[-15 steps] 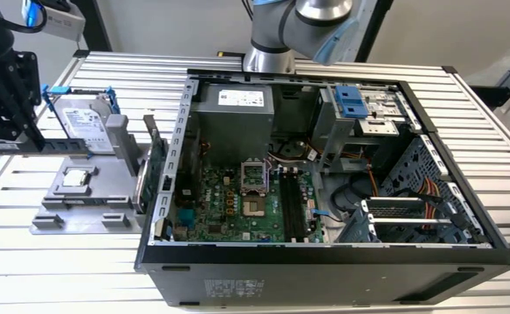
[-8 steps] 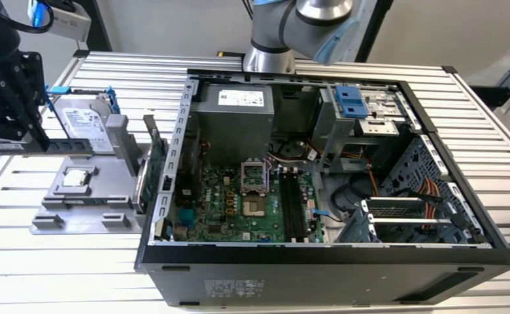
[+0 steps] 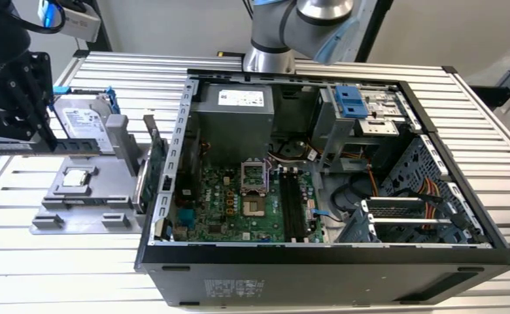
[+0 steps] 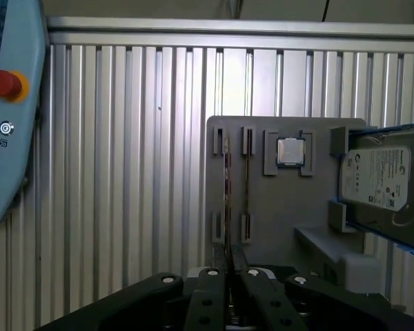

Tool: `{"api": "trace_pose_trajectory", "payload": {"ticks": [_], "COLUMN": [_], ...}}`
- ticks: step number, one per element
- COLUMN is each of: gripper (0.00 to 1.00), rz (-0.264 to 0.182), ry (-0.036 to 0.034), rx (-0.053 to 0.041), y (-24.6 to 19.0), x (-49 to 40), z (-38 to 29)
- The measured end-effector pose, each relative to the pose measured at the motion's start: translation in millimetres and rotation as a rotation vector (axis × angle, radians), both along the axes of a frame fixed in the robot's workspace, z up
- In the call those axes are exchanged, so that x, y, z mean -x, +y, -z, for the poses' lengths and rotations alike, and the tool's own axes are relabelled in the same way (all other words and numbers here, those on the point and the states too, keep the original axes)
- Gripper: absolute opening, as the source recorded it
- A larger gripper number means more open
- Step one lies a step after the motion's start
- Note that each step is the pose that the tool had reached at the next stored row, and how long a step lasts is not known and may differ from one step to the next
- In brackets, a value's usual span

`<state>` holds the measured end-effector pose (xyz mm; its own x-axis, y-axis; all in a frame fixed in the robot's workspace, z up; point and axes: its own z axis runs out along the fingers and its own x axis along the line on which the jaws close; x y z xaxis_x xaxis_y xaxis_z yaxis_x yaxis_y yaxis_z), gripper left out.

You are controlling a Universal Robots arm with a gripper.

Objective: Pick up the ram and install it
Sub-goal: 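Pick up the ram and move it above insertion slot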

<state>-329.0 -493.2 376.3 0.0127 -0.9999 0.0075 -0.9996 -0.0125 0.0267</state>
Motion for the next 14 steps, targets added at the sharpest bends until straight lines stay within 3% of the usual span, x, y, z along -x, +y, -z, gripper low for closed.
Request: {"api": "trace_pose_trajectory", "payload": {"ticks": [14], "gripper": [0.00], "rz": [0.000], "ry": [0.0000], "rx": [0.0000], "y": [0.0], "x": [-19.5], "z": [0.0]}}
